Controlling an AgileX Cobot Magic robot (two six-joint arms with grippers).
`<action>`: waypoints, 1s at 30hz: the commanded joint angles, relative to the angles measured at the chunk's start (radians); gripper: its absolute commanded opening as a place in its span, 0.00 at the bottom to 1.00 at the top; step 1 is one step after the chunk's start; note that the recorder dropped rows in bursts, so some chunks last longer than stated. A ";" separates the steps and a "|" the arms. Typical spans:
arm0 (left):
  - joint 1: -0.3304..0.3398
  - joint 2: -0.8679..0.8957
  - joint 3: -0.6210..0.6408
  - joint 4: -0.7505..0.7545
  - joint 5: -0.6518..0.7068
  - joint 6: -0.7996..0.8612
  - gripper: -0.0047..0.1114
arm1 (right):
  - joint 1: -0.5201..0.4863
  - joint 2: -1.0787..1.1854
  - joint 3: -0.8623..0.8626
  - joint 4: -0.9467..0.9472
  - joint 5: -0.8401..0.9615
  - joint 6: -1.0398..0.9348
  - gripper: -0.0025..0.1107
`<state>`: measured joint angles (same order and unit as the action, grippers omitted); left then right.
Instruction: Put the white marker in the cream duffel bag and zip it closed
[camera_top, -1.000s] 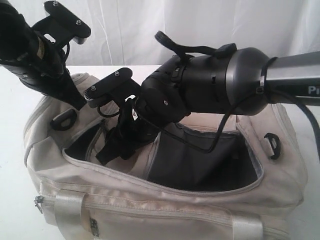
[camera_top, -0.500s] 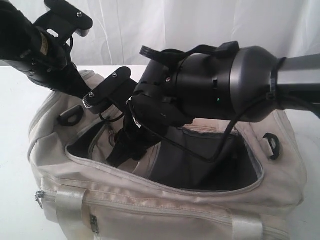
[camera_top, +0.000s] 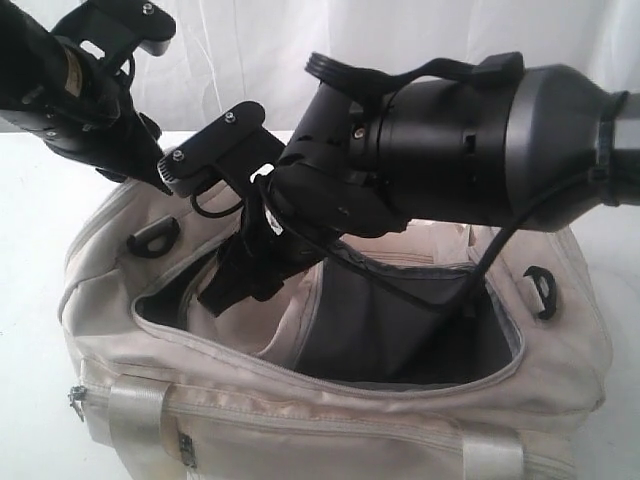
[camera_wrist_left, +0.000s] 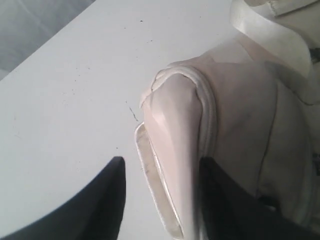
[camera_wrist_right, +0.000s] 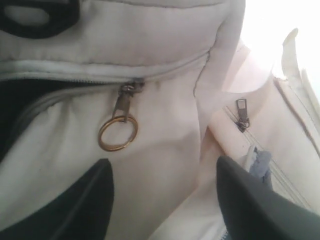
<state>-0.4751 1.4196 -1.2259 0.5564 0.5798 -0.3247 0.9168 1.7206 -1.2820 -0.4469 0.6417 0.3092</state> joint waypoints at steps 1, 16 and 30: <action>-0.003 -0.050 -0.008 0.040 0.032 -0.011 0.48 | 0.008 -0.006 0.003 0.013 -0.006 0.008 0.52; 0.045 -0.106 -0.008 0.202 0.152 -0.119 0.48 | 0.029 0.028 0.003 0.032 -0.103 0.010 0.52; 0.054 -0.106 -0.008 0.189 0.173 -0.124 0.48 | 0.000 0.121 0.003 0.001 -0.225 0.014 0.51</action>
<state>-0.4229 1.3254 -1.2276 0.7457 0.7365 -0.4348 0.9228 1.8450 -1.2820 -0.4340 0.4557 0.3148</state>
